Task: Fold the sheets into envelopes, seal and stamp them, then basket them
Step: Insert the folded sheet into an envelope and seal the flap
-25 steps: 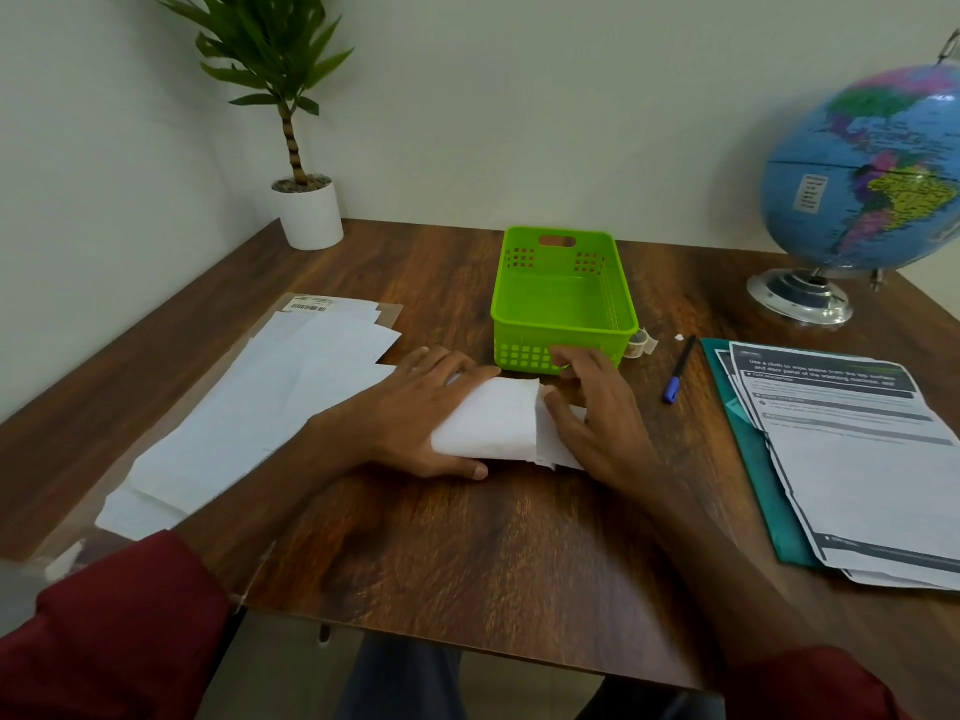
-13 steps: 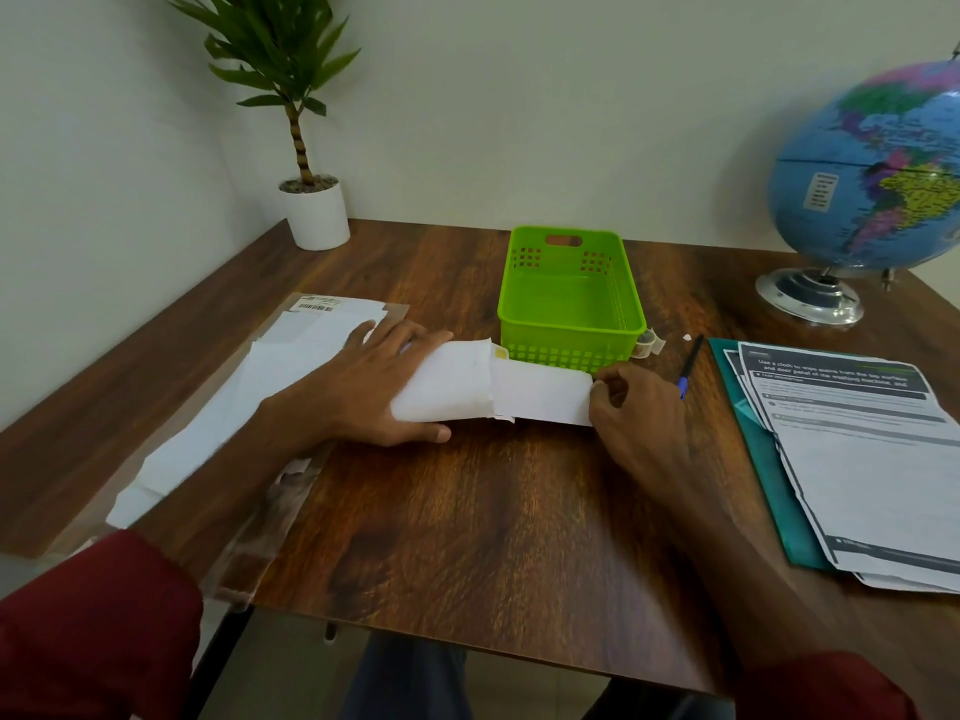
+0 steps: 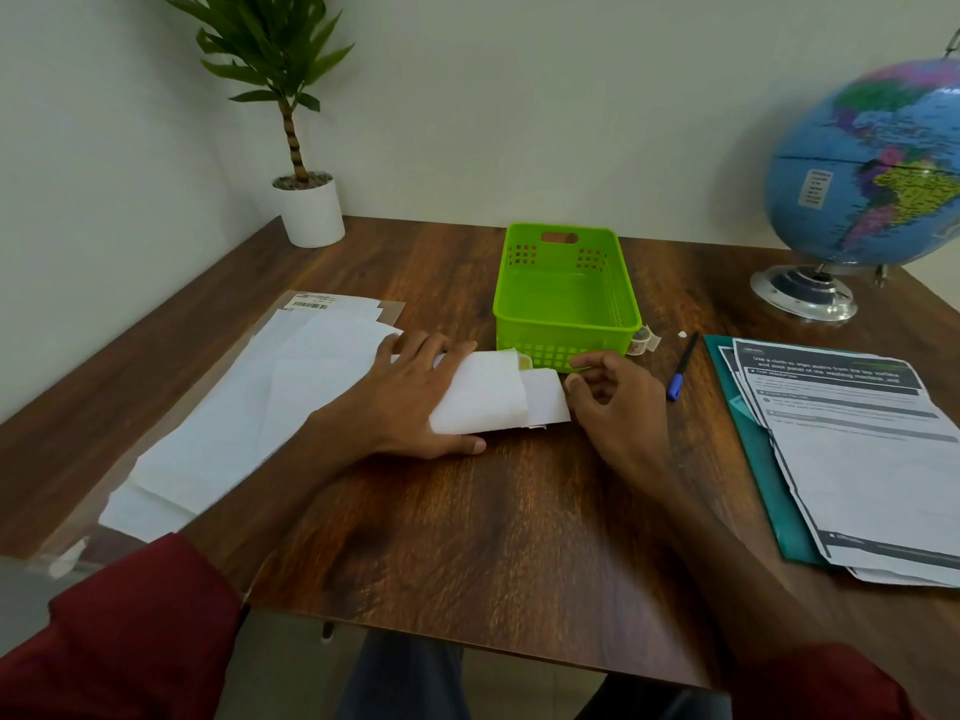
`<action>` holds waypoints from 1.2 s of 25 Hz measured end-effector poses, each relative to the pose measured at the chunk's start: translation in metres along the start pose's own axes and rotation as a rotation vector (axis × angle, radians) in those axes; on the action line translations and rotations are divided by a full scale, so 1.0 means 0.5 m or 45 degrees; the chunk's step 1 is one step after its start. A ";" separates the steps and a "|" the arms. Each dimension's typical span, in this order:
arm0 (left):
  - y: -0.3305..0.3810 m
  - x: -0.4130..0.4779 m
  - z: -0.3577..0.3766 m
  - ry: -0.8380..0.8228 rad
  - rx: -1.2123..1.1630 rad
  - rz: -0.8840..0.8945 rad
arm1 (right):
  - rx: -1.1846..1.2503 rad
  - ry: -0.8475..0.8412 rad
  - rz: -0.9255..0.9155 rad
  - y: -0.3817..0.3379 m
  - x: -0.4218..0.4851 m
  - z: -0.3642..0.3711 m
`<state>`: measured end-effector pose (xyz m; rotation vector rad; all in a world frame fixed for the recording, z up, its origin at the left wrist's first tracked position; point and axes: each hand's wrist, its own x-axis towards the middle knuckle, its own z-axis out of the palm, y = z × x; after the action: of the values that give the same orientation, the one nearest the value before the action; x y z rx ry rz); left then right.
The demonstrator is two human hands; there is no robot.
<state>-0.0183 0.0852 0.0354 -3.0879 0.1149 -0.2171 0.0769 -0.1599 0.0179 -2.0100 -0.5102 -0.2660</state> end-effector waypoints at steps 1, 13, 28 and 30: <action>0.000 0.001 0.000 0.003 -0.001 -0.010 | 0.051 -0.028 0.020 0.005 0.001 -0.001; 0.078 0.026 0.021 0.147 0.085 0.082 | 0.465 -0.193 0.317 -0.014 -0.008 0.008; 0.127 0.030 0.021 0.290 -0.096 0.083 | -0.234 0.202 0.183 0.004 0.018 -0.058; 0.125 0.028 0.020 0.285 -0.085 0.075 | -0.279 0.047 0.203 0.011 0.022 -0.054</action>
<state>-0.0074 0.0224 0.0242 -3.1090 0.2239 -0.5665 0.0900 -0.1830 0.0307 -2.2410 -0.3056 -0.2704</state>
